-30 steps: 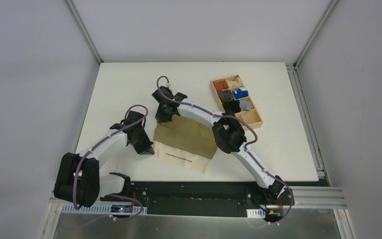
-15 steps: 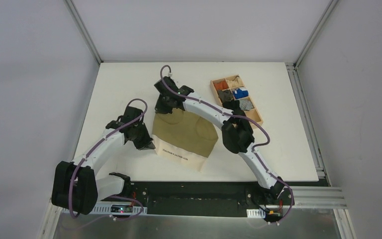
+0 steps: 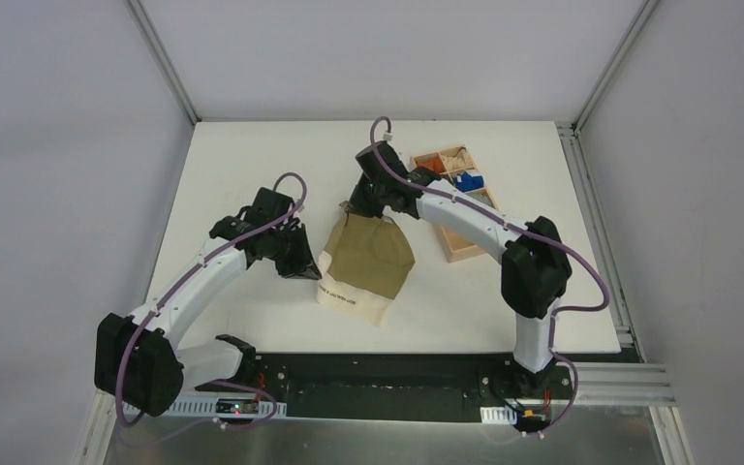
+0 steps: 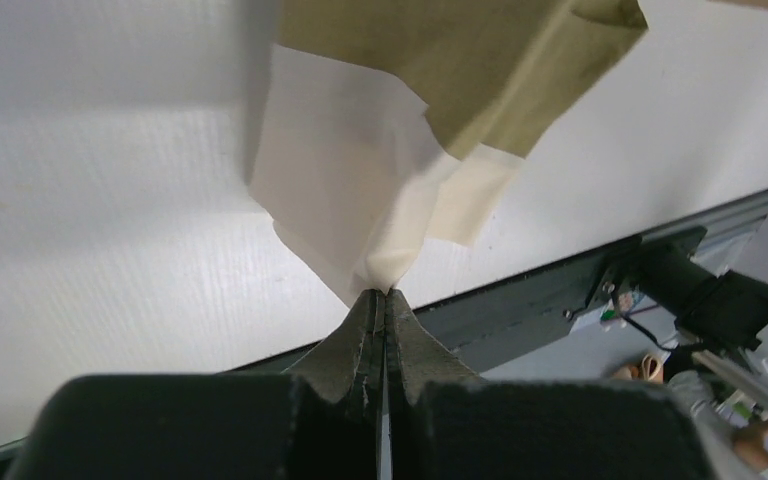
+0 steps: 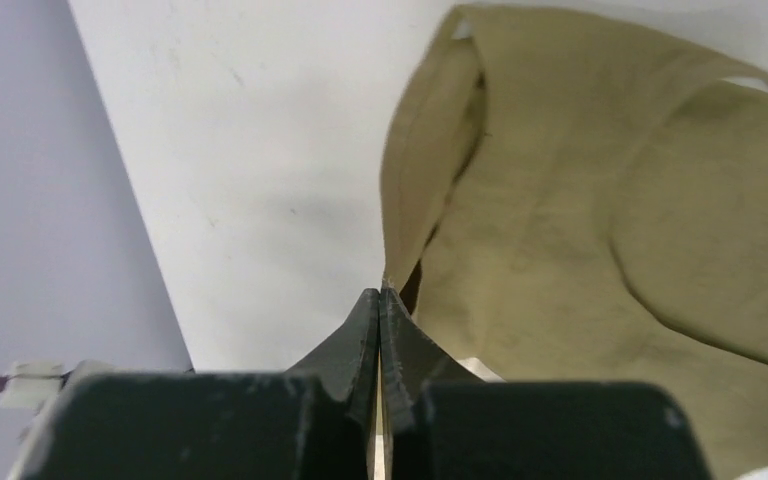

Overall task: Roll the underwear
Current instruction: Fold the underwear at the center of the board.

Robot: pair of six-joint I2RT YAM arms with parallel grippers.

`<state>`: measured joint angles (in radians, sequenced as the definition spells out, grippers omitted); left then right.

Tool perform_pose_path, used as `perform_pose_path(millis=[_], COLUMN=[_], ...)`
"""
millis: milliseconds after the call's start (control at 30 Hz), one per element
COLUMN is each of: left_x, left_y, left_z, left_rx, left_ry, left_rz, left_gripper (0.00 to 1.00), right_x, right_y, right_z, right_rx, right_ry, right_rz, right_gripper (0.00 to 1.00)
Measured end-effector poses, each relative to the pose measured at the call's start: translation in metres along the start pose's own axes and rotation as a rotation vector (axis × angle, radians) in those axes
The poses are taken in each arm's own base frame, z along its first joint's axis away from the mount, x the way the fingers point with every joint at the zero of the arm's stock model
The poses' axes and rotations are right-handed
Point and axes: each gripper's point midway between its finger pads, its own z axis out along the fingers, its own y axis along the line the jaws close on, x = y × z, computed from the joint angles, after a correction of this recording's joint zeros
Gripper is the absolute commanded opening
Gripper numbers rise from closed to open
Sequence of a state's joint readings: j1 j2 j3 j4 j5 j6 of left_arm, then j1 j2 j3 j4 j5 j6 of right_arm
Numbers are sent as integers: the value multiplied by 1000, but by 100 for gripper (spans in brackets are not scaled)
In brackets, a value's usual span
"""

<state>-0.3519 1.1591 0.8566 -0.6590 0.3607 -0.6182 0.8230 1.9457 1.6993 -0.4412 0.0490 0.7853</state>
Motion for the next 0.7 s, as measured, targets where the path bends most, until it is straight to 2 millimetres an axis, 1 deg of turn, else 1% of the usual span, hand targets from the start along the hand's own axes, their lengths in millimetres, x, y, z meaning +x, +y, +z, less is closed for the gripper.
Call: perform_pose_path(millis=[133,233,333,433,567,700], left_x=[14,27,42,55,64,64], left_y=[-26,-35,-38,-39,-39,-37], left_z=[2,8,15,20,26,28], left_rx=[27,23,3,-15,-41,-58], left_ry=[56,101,155,190,215,212], left_rz=[83,116,141,159,174,168], left_gripper=[0,0,0,0,0,0], right_x=[6,15,22,25,27,27], right_y=[-31,-50,-67,-80,-93,-100], right_z=[-7,-11,-19,-28,-40,-48], right_rx=[39,64,86,92,97,95], right_ry=[7,16,18,10,2,-14], right_rz=[19,24,28,35,49,58], right_gripper=[0,0,0,0,0,0])
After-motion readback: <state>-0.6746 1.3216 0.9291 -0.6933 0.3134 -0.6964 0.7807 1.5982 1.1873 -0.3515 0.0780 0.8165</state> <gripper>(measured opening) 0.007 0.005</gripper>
